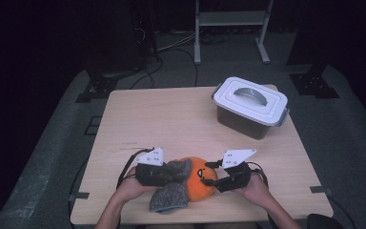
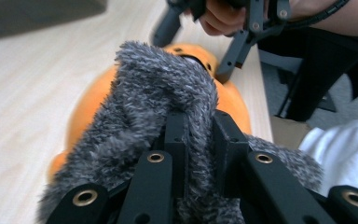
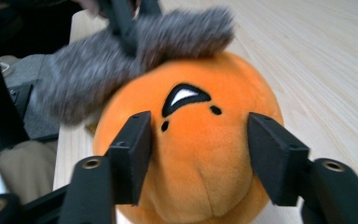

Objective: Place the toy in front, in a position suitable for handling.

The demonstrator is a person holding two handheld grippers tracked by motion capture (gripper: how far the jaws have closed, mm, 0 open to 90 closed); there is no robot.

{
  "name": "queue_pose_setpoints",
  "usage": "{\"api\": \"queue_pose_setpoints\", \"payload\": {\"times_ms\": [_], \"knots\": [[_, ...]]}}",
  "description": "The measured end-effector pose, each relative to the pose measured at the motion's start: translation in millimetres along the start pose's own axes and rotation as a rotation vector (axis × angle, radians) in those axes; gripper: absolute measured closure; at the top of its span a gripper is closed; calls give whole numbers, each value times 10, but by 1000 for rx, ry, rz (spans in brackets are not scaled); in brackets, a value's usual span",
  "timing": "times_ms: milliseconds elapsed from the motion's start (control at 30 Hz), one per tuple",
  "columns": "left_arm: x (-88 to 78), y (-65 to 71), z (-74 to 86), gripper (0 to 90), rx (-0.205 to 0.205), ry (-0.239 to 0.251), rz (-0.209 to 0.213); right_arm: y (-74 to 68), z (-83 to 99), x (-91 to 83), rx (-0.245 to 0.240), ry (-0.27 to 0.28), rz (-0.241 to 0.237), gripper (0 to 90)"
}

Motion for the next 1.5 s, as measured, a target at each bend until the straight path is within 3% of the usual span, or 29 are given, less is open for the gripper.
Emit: {"api": "queue_pose_setpoints", "payload": {"times_ms": [67, 133, 233, 333, 400, 533, 767, 900, 1000, 1100, 1133, 1200, 1233, 1300, 1367, 1500], "knots": [[-28, -21, -6, 789, 5, -19, -47, 24, 25, -15, -3, -5, -13, 427], [-22, -32, 12, 790, -2, -26, -54, 65, 40, -47, 1, -24, -37, 428], [11, -31, 27, 791, -12, -33, -25, 82, 16, -77, 22, -15, -49, 393], [43, -13, 41, 790, -20, -14, 31, 35, -34, -44, 10, -9, -14, 363], [40, -16, 40, 790, -16, -20, 24, 7, -25, -6, -9, -16, 3, 382], [-9, -51, 46, 791, 1, -62, -22, 16, 3, -21, -17, -22, -13, 448], [-112, -173, 170, 790, -39, -114, -96, 3, 25, -62, -65, -48, -16, 468], [-166, -196, 160, 791, -81, -30, -69, 6, 34, -68, -79, -49, -30, 469], [-142, -133, 66, 790, -63, 43, -12, -7, 28, -61, -94, -46, -37, 468], [-8, -36, 4, 790, -41, 23, 37, -4, 8, -79, -80, -43, -63, 421], [-8, -36, 4, 790, -41, 23, 37, -4, 8, -79, -80, -43, -63, 421], [63, 12, -14, 790, -32, 19, 84, 11, -26, -106, -76, -32, -51, 371], [74, 27, -24, 790, -30, 22, 93, 26, -42, -116, -43, -1, -42, 345], [93, 51, -41, 790, -17, 13, 93, 40, -46, -104, -26, 10, -55, 351], [84, 36, -32, 790, -14, -1, 92, 10, -18, -55, -48, -10, -62, 399], [18, -57, 51, 789, -43, -10, 64, -9, 0, -54, -64, -14, -71, 430]]}}
Point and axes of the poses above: each handheld gripper's, and its own axes: x roughly forward along the jaws, z roughly out of its underside, y roughly to its right, the point moved 1 cm from there along x, roughly forward along the jaws, and after that the axes turned 1 degree about x, right-handed, at the moved point
